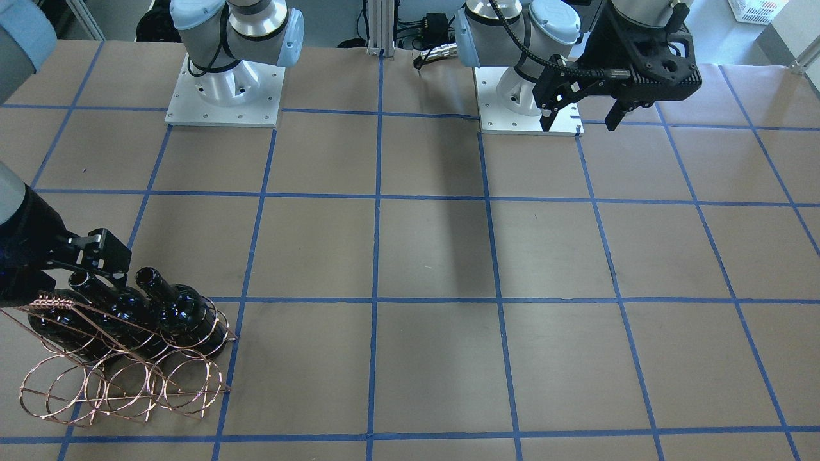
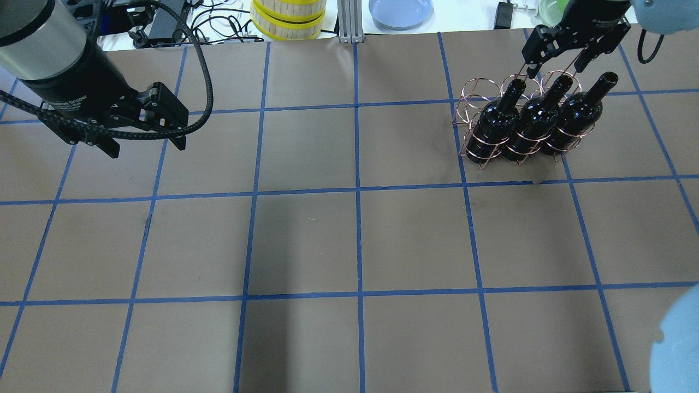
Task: Place wine into wine basket
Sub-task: 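Lower the bottle with the right gripper into the empty rack slot, then open the right gripper and raise it away from the rack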
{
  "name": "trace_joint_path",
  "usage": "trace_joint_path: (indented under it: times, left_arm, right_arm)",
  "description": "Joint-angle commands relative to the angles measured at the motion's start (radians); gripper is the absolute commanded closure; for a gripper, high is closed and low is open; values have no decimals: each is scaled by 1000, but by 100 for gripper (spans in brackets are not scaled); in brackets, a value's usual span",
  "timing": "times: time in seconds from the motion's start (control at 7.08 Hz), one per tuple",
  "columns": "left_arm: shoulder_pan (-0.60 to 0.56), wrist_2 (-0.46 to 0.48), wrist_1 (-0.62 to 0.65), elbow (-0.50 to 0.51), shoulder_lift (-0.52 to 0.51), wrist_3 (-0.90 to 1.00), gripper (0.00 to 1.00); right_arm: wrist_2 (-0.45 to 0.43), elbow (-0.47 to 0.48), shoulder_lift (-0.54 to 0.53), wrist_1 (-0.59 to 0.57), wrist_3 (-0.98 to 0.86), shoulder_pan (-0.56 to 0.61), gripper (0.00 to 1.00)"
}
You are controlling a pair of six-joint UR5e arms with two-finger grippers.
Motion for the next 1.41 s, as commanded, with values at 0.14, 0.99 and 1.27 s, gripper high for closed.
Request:
trace_joint_path:
  times: [0.14, 0.99, 1.27]
  left_arm:
    - [0, 0, 0, 0, 1, 1, 0]
    - [-78, 20, 11, 2, -13, -36, 0]
    - [-63, 15, 81, 21, -25, -27, 0]
  right_arm:
    - [9, -10, -176, 108, 29, 29, 0]
    - [-107, 5, -289, 267, 373, 350, 0]
    - [-103, 97, -290, 249, 434, 365, 0]
